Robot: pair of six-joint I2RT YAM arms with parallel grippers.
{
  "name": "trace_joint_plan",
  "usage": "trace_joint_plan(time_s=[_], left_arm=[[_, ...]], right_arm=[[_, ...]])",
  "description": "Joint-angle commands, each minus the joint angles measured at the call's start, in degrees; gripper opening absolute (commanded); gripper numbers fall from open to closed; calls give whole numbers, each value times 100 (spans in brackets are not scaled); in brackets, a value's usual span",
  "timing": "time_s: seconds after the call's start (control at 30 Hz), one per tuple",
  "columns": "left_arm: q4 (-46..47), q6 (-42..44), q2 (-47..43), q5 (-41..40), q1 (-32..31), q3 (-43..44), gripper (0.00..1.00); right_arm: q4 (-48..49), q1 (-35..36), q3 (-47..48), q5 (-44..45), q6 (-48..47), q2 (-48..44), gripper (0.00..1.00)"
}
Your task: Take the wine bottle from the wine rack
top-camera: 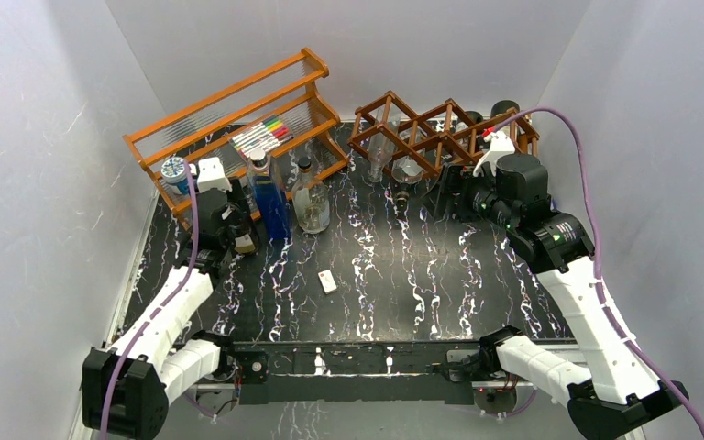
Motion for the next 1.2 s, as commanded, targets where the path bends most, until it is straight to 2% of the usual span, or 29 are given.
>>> trace_joint_plan(time_s=[0.0,0.27,0.43,0.53,0.67,0.77,0.87,1.0,1.07,1.17], left_arm=[[1696,-38,-183,411,38,224,0],[1631,234,-162,736,38,161,2],[1162,223,-422,563,39,196,48],[741,166,-628,455,39,326,64],[-259,-336,-958,228,38,660,84],[-672,-512,-1232,364,39,754,94],[-1153,-676,-1449,558,41,1026,98],[-1461,-894,-1646,1524,32,1261,98],[-1312,-1151,-1737,2143,22,1114,98],[-721,-1605,-1866,3260,-41,645,98]], right_arm=[[250,13,2,-52,71,-62,98],[234,14,19,-81,127,-37,98],[258,11,-17,-136,215,-36,98],[247,16,5,-166,243,-16,98],[206,19,52,-175,250,17,98],[177,11,75,-185,270,52,98],[117,18,75,-166,295,58,98],[101,18,-366,179,215,-111,98],[99,19,-798,501,234,-206,98],[135,17,-1264,523,349,-257,98]])
